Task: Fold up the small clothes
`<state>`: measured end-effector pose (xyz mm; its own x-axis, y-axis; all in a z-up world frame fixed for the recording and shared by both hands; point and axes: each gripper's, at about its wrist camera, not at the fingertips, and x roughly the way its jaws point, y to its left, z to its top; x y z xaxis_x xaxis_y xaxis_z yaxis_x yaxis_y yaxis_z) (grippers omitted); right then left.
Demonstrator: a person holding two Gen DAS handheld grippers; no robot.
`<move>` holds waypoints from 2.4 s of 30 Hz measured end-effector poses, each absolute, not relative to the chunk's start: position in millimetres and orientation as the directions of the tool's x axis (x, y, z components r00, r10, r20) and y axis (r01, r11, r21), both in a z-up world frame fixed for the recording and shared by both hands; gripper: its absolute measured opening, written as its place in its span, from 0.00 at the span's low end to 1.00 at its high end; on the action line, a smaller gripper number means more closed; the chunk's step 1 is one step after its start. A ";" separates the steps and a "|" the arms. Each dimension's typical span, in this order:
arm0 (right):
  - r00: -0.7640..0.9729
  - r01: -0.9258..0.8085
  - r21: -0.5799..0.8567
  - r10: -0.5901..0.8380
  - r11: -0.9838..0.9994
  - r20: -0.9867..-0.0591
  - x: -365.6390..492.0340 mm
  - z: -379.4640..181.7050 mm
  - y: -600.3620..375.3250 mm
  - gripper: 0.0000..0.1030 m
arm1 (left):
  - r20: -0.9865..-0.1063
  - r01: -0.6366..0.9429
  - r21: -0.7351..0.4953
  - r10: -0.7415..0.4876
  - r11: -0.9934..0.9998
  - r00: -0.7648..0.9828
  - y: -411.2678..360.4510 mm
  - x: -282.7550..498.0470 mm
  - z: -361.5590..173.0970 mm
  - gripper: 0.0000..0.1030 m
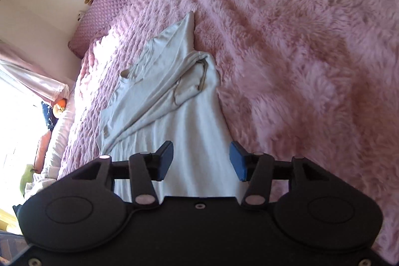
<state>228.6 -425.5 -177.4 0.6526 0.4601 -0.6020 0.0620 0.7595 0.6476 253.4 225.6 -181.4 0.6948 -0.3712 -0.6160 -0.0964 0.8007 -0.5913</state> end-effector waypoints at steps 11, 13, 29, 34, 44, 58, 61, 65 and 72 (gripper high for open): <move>0.520 -0.025 0.707 0.613 0.707 -0.594 180.8 -221.4 -416.8 0.54 | -0.596 -0.241 -0.783 -0.578 0.574 0.557 231.6 154.6 -267.2 0.50; 0.510 -0.025 0.711 0.621 0.703 -0.596 185.8 -223.8 -410.1 0.55 | -0.586 -0.232 -0.789 -0.583 0.569 0.562 226.7 156.7 -268.6 0.51; 0.608 0.025 0.709 0.553 0.704 -0.570 167.7 -167.1 -394.2 0.06 | -0.581 -0.162 -0.739 -0.498 0.654 0.643 209.5 164.9 -206.6 0.05; 0.606 -0.013 0.727 0.584 0.687 -0.541 133.4 -150.4 -403.0 0.06 | -0.530 -0.078 -0.744 -0.515 0.663 0.674 219.4 127.5 -175.1 0.04; 0.525 0.197 0.762 0.590 0.617 -0.613 96.9 -217.9 -423.2 0.06 | -0.575 -0.238 -0.795 -0.571 0.558 0.585 230.3 76.5 -256.5 0.03; 0.658 0.019 0.827 0.616 0.562 -0.433 258.9 -124.1 -410.3 0.07 | -0.373 0.013 -0.839 -0.592 0.544 0.715 244.7 251.2 -159.7 0.03; 0.702 -0.005 0.828 0.591 0.561 -0.397 340.8 -106.8 -404.7 0.07 | -0.358 0.058 -0.811 -0.573 0.582 0.737 245.4 328.8 -134.7 0.03; 0.712 0.030 0.835 0.575 0.549 -0.404 437.5 -120.2 -400.0 0.23 | -0.431 0.016 -0.751 -0.508 0.660 0.746 242.9 426.0 -133.0 0.32; 0.734 0.126 0.850 0.528 0.511 -0.427 425.6 -166.7 -414.5 0.59 | -0.474 -0.107 -0.787 -0.485 0.607 0.734 260.0 407.0 -183.4 0.42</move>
